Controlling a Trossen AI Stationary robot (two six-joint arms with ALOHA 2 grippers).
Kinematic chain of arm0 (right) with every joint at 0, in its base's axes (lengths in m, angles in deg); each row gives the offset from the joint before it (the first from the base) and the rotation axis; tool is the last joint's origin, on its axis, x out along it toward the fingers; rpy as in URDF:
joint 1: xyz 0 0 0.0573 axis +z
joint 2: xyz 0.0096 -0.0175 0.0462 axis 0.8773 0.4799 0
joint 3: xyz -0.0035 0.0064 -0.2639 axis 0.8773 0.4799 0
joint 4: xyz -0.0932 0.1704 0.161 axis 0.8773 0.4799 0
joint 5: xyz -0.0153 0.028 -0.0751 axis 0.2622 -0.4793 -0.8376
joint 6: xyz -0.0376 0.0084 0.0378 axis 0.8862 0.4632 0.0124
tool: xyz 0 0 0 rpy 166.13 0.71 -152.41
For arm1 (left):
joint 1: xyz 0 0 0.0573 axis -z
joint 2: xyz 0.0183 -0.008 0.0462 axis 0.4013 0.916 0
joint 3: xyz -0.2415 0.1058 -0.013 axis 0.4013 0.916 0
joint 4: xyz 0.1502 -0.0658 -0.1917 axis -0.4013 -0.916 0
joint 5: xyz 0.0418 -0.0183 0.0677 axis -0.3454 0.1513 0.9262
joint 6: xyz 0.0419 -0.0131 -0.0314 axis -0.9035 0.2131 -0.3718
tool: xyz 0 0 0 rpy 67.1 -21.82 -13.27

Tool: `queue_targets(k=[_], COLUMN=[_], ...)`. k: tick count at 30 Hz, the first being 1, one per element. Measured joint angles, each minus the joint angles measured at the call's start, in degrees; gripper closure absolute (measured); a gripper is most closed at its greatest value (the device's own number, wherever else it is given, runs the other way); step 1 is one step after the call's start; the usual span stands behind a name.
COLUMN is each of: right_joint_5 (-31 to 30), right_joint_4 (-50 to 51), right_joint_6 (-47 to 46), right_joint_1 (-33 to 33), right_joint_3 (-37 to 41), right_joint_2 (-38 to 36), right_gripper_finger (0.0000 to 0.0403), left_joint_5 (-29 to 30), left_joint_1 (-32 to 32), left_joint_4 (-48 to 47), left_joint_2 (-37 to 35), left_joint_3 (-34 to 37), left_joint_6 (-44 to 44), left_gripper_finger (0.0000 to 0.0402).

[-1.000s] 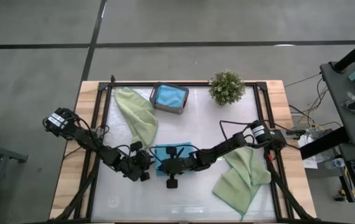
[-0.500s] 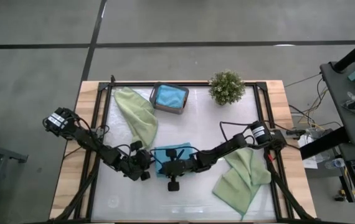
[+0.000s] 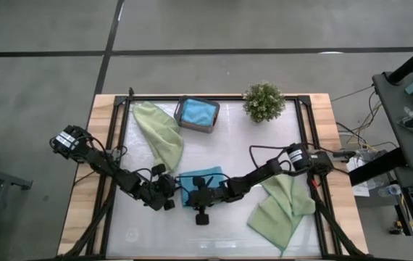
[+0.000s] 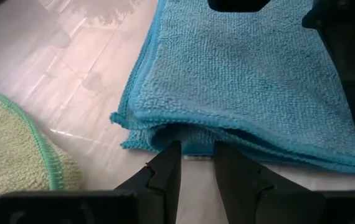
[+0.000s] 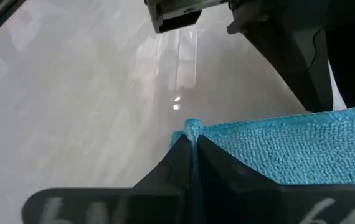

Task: Fold microfiber towels
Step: Fold the blue microfiber towel

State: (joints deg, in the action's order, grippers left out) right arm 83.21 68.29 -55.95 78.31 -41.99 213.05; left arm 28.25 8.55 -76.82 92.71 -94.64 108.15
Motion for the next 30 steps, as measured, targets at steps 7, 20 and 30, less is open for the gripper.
queue_targets(k=[7, 20, 30], right_joint_5=[1.55, 1.42, -4.17], right_joint_4=[-0.07, 13.53, 31.74], right_joint_6=[-0.54, 2.51, -0.07], right_joint_1=[-0.11, 0.48, 2.94], right_joint_3=[0.00, 0.02, 0.68], right_joint_2=[-0.25, -10.04, -16.58], right_gripper_finger=[0.0326, 0.0240, 0.0303], left_joint_5=[-0.02, -2.80, -9.11], left_joint_1=[0.00, 0.01, 0.36], left_joint_4=[-0.01, -3.43, -2.70], left_joint_2=[0.00, -5.43, -7.07], left_joint_3=[0.00, -0.92, -6.47], left_joint_6=[-0.02, -1.57, -6.60], left_gripper_finger=[0.0320, 0.0320, 0.0320])
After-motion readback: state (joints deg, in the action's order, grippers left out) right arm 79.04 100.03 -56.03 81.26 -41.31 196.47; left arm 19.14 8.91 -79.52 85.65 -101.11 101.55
